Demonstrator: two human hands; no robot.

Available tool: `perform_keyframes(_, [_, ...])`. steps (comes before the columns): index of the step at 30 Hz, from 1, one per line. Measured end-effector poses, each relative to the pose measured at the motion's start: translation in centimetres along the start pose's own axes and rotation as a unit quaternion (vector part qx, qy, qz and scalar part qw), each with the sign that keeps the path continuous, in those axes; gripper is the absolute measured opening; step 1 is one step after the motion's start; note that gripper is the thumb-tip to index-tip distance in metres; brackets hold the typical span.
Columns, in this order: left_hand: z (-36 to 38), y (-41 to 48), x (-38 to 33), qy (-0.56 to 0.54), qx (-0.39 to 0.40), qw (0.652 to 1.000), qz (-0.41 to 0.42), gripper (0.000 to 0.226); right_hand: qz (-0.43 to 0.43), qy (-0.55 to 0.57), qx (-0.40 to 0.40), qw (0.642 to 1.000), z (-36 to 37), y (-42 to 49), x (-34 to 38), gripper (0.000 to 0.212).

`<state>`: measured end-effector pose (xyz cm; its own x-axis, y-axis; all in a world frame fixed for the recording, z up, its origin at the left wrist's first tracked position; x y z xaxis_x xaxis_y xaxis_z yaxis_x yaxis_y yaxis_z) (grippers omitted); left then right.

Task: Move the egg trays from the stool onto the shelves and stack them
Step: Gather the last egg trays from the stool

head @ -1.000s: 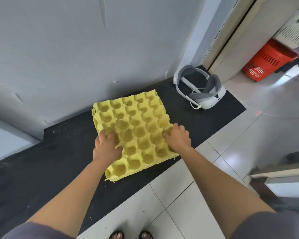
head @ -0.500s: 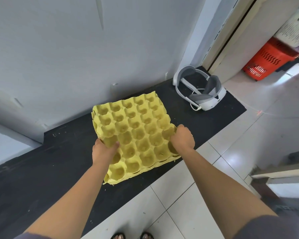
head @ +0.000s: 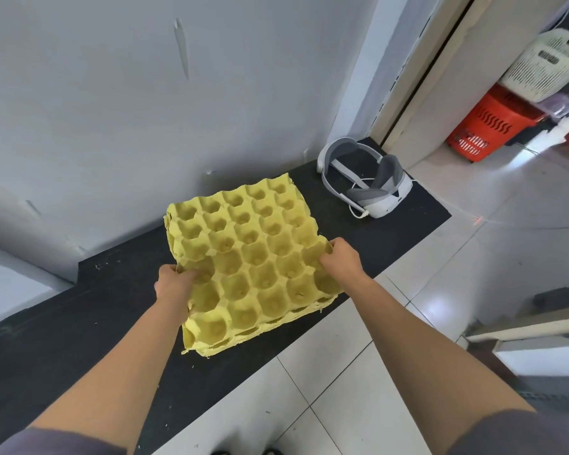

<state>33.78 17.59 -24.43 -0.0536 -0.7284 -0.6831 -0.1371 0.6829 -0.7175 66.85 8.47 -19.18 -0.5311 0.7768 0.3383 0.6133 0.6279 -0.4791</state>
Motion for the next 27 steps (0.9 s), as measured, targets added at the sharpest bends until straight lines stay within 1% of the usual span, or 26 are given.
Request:
perform_keyframes(3, [0.1,0.3,1.0,0.005,0.010,1.000,0.002,0.049,0.021,0.021,0.049,0.998,2.8,0.0,-1.0,0.045])
perform_keyframes(4, [0.1,0.4,1.0,0.012,0.009,1.000,0.011,0.049,0.022,0.019,0.055,0.998,3.3,0.0,-1.2,0.046])
perform_keyframes(9, [-0.1,0.0,0.6,0.041,-0.015,0.997,0.066,0.044,0.019,-0.003,0.021,1.000,3.2,-0.2,-1.4,0.045])
perform_keyframes(12, [0.2,-0.5,-0.8,0.045,-0.020,0.996,0.078,0.044,0.023,0.006,0.037,0.999,2.3,0.1,-1.1,0.047])
perform_keyframes(17, [1.4,-1.3,-2.0,0.034,0.027,0.998,0.036,0.061,0.042,0.036,0.076,0.996,0.8,0.1,-0.6,0.047])
perform_keyframes(19, [1.4,-1.5,-2.0,0.035,0.035,0.998,0.026,0.063,0.054,0.053,0.089,0.993,0.3,-0.2,-0.6,0.051])
perform_keyframes(22, [1.4,-2.1,-2.7,0.023,0.047,0.998,0.023,0.063,0.074,0.103,0.129,0.983,-0.6,-1.3,-1.0,0.057])
perform_keyframes(24, [1.6,-2.6,-3.7,0.020,0.056,0.998,0.036,0.065,0.082,0.138,0.154,0.975,-1.3,-2.1,-1.2,0.051])
perform_keyframes(27, [1.5,-3.8,-5.3,0.012,0.063,0.996,0.058,0.066,0.058,0.151,0.141,0.977,-3.1,-2.5,-0.8,0.039])
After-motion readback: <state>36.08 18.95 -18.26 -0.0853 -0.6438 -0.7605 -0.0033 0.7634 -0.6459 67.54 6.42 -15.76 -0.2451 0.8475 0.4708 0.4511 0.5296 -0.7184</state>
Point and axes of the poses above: each hand's wrist, its own y-axis towards the middle knuckle, its own z-axis out of the palm, x = y × z, the point moved 10 cm from there along y, towards the middle knuckle, and after that the axes turned 11 degrees about -y, right-handed, at the moved point
